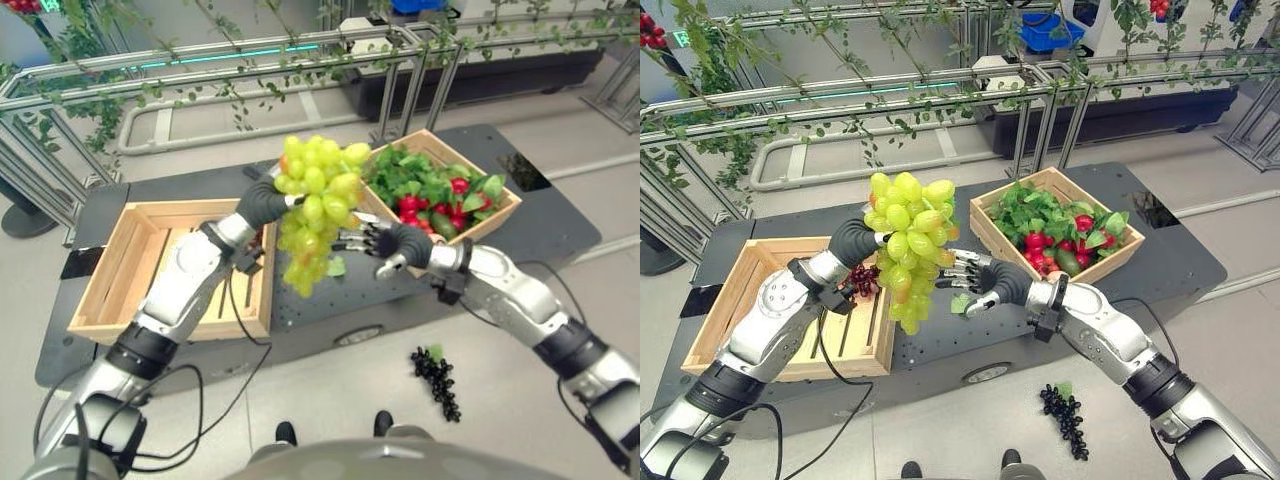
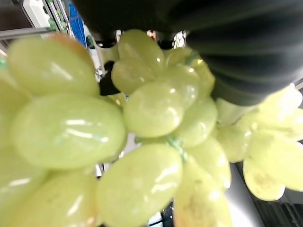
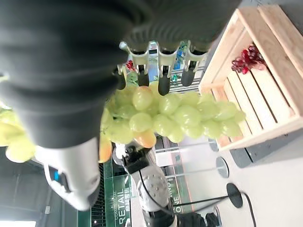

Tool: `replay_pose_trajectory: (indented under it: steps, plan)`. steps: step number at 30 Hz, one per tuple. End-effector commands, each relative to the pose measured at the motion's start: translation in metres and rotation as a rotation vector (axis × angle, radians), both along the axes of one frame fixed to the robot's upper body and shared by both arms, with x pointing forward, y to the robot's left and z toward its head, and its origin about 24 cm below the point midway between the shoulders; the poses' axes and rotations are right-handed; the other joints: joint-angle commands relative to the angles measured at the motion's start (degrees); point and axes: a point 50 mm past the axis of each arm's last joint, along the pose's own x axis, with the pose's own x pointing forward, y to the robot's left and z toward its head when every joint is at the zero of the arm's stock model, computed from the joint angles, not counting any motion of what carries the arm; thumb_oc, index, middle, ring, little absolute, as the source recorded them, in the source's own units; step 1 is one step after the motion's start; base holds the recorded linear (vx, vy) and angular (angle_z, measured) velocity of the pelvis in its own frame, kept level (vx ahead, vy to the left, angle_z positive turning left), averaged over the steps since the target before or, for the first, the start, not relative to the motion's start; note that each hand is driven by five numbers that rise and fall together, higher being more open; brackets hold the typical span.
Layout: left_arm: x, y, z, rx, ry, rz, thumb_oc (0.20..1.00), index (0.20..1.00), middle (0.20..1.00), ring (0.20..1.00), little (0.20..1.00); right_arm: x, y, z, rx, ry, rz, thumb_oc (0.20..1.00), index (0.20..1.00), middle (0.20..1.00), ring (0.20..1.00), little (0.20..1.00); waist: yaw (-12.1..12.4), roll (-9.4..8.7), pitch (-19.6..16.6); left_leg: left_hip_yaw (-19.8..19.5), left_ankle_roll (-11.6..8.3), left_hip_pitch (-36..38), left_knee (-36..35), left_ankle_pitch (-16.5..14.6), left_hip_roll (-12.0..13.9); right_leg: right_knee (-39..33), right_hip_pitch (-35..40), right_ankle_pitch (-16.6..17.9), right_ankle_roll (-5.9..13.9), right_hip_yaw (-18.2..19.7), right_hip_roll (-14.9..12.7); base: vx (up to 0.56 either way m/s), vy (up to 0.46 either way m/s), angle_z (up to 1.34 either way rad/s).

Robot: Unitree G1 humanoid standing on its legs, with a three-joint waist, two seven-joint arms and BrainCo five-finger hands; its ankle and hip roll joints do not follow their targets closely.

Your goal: Pick up the fruits from the basket on one side to the basket on the other side

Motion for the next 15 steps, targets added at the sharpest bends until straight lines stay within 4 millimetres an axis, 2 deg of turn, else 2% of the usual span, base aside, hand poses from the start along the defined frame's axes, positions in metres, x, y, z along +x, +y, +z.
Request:
replay_pose_trajectory:
  steps: [1,4,15]
  plan:
    - [0.009,-0.017,0.036,-0.072,-0.172,-0.041,0.2,0.2,0.2,0.2,0.2,-0.005,0.03,0.029,0.154,-0.047,0.141,1.0,1.0,1.0,1.0,1.0,-0.15,-1.81,-2.41,0.12,0.94,0.78,2.0,-4.42,-0.82,5.88,-2.88,-1.43,4.38,2.4,-2.75,0.02,-0.013,-0.08]
    - [0.008,-0.025,0.031,-0.081,-0.156,-0.062,0.2,0.2,0.2,0.2,0.2,-0.009,0.038,0.032,0.197,-0.042,0.17,1.0,1.0,1.0,1.0,1.0,-0.36,-1.82,-2.42,0.21,0.94,0.84,2.13,-4.55,-0.69,5.93,-2.95,-1.49,4.27,2.63,-2.62,0.01,-0.01,-0.03]
    - [0.006,-0.035,0.023,-0.095,-0.136,-0.081,0.2,0.2,0.2,0.2,0.2,-0.015,0.048,0.034,0.267,-0.02,0.196,1.0,1.0,1.0,1.0,1.0,-0.9,-1.73,-2.81,0.72,0.96,1.16,2.46,-5.03,-0.48,5.81,-2.91,-1.66,4.11,3.52,-2.25,0.01,-0.006,-0.02]
